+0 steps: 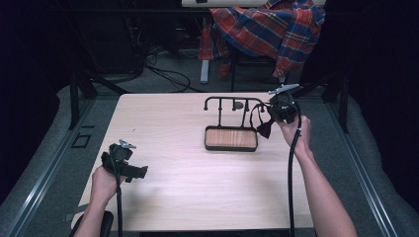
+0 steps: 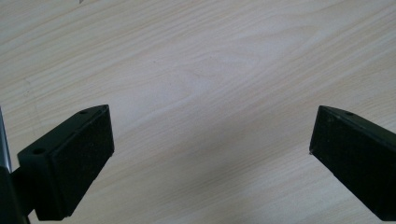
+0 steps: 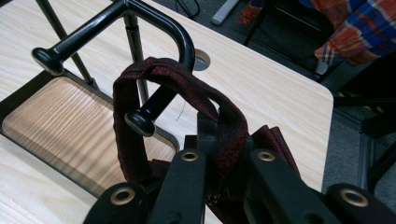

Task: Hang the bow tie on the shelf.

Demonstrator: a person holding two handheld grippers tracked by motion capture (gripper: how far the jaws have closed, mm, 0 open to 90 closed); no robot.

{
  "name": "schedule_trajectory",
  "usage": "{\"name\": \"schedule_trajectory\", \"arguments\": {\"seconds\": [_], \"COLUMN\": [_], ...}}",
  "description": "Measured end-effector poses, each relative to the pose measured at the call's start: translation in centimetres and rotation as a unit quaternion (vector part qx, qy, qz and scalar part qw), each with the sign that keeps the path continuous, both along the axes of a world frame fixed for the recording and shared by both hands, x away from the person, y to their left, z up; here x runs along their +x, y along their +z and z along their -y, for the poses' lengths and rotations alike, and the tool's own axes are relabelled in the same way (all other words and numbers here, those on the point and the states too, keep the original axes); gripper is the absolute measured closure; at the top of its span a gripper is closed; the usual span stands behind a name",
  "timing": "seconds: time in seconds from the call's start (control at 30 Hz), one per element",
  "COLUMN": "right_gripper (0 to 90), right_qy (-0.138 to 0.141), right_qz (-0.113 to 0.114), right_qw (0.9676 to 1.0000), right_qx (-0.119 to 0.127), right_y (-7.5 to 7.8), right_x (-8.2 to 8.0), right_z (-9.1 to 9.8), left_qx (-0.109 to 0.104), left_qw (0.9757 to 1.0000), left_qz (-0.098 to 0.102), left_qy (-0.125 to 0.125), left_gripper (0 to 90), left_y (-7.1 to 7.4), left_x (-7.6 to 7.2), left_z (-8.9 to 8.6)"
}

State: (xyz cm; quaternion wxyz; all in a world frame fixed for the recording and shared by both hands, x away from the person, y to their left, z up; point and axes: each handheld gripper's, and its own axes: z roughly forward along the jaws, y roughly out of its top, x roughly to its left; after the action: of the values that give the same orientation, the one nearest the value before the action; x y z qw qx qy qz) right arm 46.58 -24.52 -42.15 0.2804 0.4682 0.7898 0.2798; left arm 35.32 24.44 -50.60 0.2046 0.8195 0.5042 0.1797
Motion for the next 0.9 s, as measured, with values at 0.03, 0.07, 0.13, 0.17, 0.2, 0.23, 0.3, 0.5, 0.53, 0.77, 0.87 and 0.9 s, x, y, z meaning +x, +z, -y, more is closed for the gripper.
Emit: {"name": "schedule_trajectory", "arguments": {"seconds": [0.03, 0.07, 0.13, 0.17, 0.2, 0.23, 0.3, 0.5, 0.53, 0.77, 0.87, 0.9], "right_gripper": [88.1, 88.1, 88.0, 87.9, 87.9, 87.8, 87.6, 86.6, 86.5, 85.1, 84.3, 83.9], "right_qy": [0.0, 0.001, -0.001, -0.003, -0.002, -0.002, -0.001, -0.001, -0.001, 0.002, 0.002, 0.002], "right_qz": [-0.001, -0.005, -0.007, -0.009, -0.013, -0.014, -0.018, -0.027, -0.028, -0.042, -0.052, -0.054], "right_qw": [1.0, 1.0, 1.0, 0.9999, 0.9999, 0.9999, 0.9998, 0.9996, 0.9995, 0.9985, 0.9976, 0.9973], "right_qx": [0.001, 0.001, 0.005, 0.007, 0.007, 0.01, 0.011, 0.012, 0.014, 0.036, 0.047, 0.049], "right_y": [-0.1, -0.2, -0.6, -0.8, -0.9, -1.0, -1.4, -2.1, -2.2, -2.7, -2.9, -3.0], "right_x": [0.1, 0.1, 0.3, 0.3, 0.4, 0.4, 0.5, 0.7, 0.7, 0.9, 1.0, 1.0], "right_z": [0.0, 0.0, 0.0, 0.0, 0.1, 0.1, 0.1, 0.0, 0.0, 0.3, 0.5, 0.6], "left_qx": [0.0, 0.0, 0.0, 0.0, 0.001, 0.0, -0.001, 0.0, 0.0, 0.002, 0.003, 0.003], "left_qw": [1.0, 1.0, 1.0, 1.0, 1.0, 1.0, 1.0, 1.0, 1.0, 1.0, 1.0, 1.0], "left_qz": [0.0, -0.001, -0.001, -0.001, 0.001, 0.001, 0.001, 0.002, 0.002, 0.0, 0.0, 0.0], "left_qy": [0.001, 0.001, 0.001, 0.001, 0.001, 0.001, 0.002, 0.001, 0.001, -0.002, -0.002, -0.002], "left_gripper": [0.0, 0.0, 0.0, 0.0, 0.0, 0.0, 0.0, 0.0, 0.0, 0.0, 0.0, 0.0], "left_y": [0.0, 0.0, 0.0, 0.0, 0.0, 0.0, -0.1, -0.1, -0.1, -0.1, -0.1, 0.0], "left_x": [0.0, 0.0, 0.0, 0.0, 0.0, 0.0, 0.0, 0.0, 0.0, 0.0, 0.0, 0.0], "left_z": [0.0, 0.0, 0.0, 0.1, 0.1, 0.1, 0.1, 0.1, 0.1, 0.1, 0.2, 0.2]}}
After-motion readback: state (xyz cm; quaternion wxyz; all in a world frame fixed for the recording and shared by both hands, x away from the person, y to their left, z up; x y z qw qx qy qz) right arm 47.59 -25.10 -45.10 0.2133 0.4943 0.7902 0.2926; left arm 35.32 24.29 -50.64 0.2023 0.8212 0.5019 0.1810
